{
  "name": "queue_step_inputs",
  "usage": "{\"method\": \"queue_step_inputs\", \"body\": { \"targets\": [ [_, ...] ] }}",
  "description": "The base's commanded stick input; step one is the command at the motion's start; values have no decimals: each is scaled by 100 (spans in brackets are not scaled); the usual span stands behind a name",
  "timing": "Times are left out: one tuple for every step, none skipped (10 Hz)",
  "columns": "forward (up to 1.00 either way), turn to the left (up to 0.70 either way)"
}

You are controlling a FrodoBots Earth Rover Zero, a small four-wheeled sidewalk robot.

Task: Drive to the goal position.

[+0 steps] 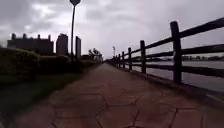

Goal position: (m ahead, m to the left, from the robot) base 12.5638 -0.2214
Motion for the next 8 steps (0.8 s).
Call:
{"method": "queue_step_inputs", "body": {
  "targets": [
    [100,10],
    [100,40],
    [100,7],
    [100,0],
    [100,0],
    [100,0],
    [100,0],
    [100,0]
  ]
}}
